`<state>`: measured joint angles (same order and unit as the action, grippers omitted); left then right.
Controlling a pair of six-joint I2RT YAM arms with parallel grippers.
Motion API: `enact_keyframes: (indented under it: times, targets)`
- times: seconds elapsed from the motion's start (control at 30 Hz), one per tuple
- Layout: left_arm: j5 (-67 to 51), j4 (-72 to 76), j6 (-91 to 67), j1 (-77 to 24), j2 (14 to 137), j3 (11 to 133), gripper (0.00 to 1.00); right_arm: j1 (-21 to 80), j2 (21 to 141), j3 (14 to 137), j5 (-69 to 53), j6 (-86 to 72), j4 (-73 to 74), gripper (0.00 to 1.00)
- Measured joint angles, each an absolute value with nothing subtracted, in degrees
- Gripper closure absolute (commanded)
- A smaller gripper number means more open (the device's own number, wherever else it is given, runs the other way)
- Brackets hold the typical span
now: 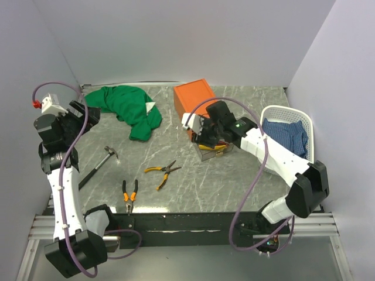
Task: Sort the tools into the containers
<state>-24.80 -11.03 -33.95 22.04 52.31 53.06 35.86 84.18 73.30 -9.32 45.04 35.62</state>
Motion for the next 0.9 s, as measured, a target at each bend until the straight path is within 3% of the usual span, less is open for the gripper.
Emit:
enact_keyframes:
  times: [0.37,0.9]
  targets:
    - [-25.69,-14.26,-35.81,21.58,50.98,47.75,0.18,47.59,85.43,71.24,-16.84,44.36,35.44,0.36]
    - [-27.94,-16.16,-34.54,17.21,44.77,43.07,0.14,48.64,94.15,75.9,-17.65,45.12,36.29,0.36]
